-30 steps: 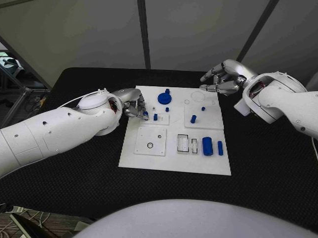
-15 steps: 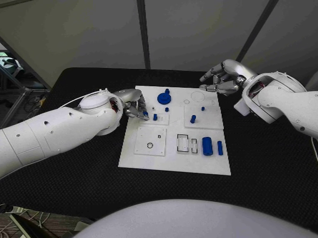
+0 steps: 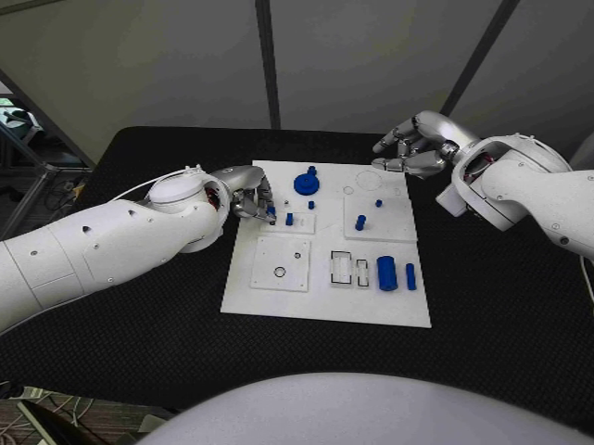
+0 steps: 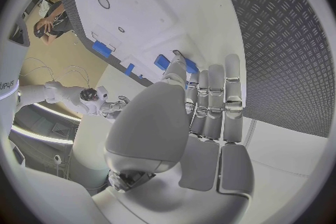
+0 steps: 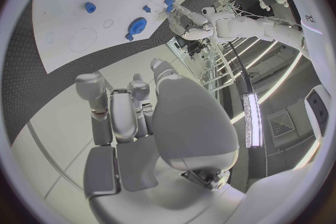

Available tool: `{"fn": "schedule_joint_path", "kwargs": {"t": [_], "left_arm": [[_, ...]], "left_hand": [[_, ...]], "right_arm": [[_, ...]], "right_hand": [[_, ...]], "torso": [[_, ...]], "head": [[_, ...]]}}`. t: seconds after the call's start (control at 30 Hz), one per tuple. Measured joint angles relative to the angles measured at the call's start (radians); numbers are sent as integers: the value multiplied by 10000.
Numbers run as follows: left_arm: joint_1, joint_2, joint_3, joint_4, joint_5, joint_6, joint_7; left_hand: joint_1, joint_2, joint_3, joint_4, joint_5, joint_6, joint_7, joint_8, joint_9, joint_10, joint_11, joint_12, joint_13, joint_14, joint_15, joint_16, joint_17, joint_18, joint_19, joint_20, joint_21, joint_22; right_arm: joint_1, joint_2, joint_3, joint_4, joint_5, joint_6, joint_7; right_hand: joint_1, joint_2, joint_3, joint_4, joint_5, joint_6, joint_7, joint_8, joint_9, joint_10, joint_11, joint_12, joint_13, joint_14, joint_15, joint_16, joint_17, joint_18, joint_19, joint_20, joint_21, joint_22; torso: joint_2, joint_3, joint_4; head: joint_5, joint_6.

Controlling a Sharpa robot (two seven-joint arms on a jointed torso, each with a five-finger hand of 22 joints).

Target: Assemble the parts on the task board

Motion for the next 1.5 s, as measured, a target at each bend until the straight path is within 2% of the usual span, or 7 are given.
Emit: {"fn": "schedule_joint_path", "kwargs": {"t": [0.37, 0.9, 1.07, 1.27, 1.3, 1.33, 1.5], "left_arm": [[0, -7, -2, 20, 33, 1, 34], [-5, -46, -4, 48, 120, 160, 163], [-4, -54, -4, 48, 129, 193, 217], [-2, -58, -4, 42, 134, 215, 265], [1, -58, 0, 40, 135, 210, 270], [9, -59, 5, 40, 137, 209, 281], [10, -54, 5, 43, 142, 177, 321]], "left_hand": [[34, 41, 273, 32, -13, 35, 35, 5, -47, 147, -33, -283, -157, 0, 0, 0, -10, -4, 0, -74, 85, 177], [-367, 442, 986, 188, 26, -115, 182, -240, -145, 181, 3, -606, -323, -55, -14, 39, -44, -5, -111, -107, 85, 356], [-431, 506, 1408, 361, 59, -153, 218, -322, -445, 181, 4, -717, -359, -107, -35, 39, -53, -3, -147, -70, 84, 451], [-524, 600, 2092, 1044, 59, -204, 269, -438, -582, 186, 16, -719, -378, -142, 0, 115, -77, -1, -240, -49, 201, 701], [-356, 870, 2667, 791, 173, -98, 236, -417, -198, 207, 37, -717, -369, -141, 0, 115, -82, 0, -285, -67, 200, 751], [-364, 878, 3066, 569, 122, -87, 224, -435, -121, 230, 63, -716, -354, -142, 0, 115, -91, -4, -290, -72, 209, 796], [-952, 290, 4197, 332, 93, -76, 212, -555, -145, 234, 67, -716, -304, -142, 0, 155, -108, -4, -290, -72, 266, 983]], "right_arm": [[0, -3, 0, 0, 0, 0, 0], [0, -8, 0, 1, 0, 15, 2], [0, -10, 0, 5, 0, 25, 3], [0, -15, 0, 8, 0, 34, 4], [0, -16, 0, 8, 1, 36, 4], [0, -17, 0, 8, 1, 37, 4], [0, -20, 0, 8, 4, 50, 5]], "right_hand": [[0, 0, 30, 30, 0, 0, 0, 0, 0, 0, 0, 0, 0, 0, 0, 0, 0, -1, 0, 0, 0, 0], [0, 0, 30, 30, 0, 0, 0, 0, 0, 0, 0, 0, 0, 0, 0, 0, 0, -1, 0, 0, 0, 0], [0, 0, 30, 30, 0, 0, 0, 0, 0, 0, 0, 0, 0, 0, 0, 0, 0, -1, 0, 0, 0, 0], [0, 0, 29, 30, 0, 0, 0, 0, 0, 0, 0, 0, 8, 0, 0, 0, 0, -1, 0, 0, -38, 0], [0, 0, 30, 30, 0, 0, 0, 0, 0, 0, 0, 0, 8, 0, 0, 0, 0, -1, 0, 0, -37, 0], [0, 0, 30, 30, 0, 0, 0, 0, 0, 0, 0, 0, 8, 0, 0, 0, 0, -1, 0, 0, -38, 0], [0, 0, 29, 30, 0, 0, 0, 0, 0, 0, 0, 0, 8, 0, 0, 0, 0, -1, 0, 0, -38, 0]], "torso": [[-2, 0, 6], [-1, 0, 12], [-1, 1, 12], [1, 3, 6], [1, 3, 5], [2, 3, 3], [4, 3, 2]], "head": [[3, 0], [23, 0], [31, 1], [24, 1], [24, 1], [24, 1], [23, 1]]}}
